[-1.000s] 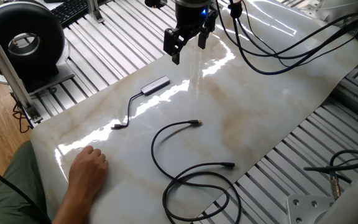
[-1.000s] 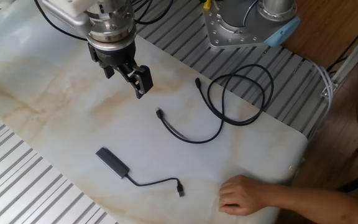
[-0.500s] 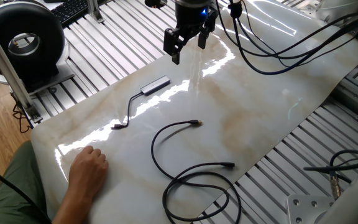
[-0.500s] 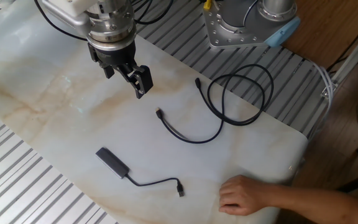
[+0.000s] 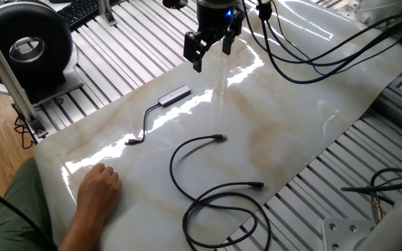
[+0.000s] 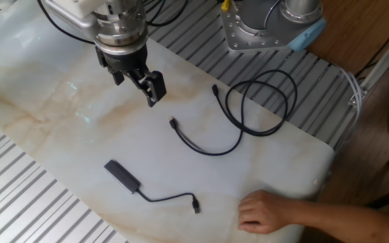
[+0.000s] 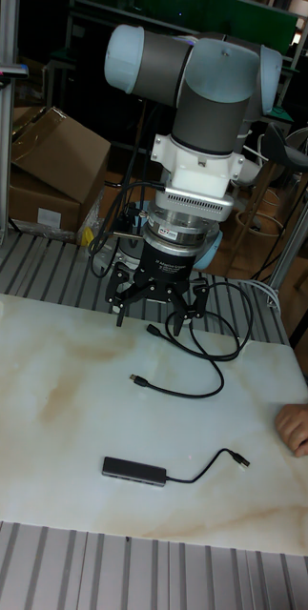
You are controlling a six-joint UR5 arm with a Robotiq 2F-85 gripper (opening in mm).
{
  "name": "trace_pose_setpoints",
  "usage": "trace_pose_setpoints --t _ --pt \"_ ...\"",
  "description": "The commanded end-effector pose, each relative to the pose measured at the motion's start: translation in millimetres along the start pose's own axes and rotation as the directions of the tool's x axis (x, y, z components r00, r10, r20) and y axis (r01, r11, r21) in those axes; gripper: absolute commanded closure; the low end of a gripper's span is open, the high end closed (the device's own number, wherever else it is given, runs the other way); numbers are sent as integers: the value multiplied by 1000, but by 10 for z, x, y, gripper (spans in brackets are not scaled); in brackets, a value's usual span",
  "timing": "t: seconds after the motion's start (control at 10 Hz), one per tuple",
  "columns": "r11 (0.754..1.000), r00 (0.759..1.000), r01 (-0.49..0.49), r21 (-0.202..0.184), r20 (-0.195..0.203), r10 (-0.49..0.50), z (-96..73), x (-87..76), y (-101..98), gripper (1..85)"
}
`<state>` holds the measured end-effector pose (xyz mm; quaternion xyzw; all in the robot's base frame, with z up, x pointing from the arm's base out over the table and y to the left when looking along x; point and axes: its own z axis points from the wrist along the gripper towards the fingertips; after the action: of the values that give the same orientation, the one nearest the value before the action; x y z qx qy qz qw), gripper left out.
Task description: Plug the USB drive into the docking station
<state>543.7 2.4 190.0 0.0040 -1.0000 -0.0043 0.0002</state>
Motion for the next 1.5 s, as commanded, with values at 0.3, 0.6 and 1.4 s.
trace_pose_setpoints --t 0.3,0.6,1.4 --pt "994 994 44 102 -106 -33 -19 266 -224 843" --pt "994 994 42 101 -100 -32 -8 260 -222 843" --pt "998 1000 -16 -57 -14 16 252 263 100 843"
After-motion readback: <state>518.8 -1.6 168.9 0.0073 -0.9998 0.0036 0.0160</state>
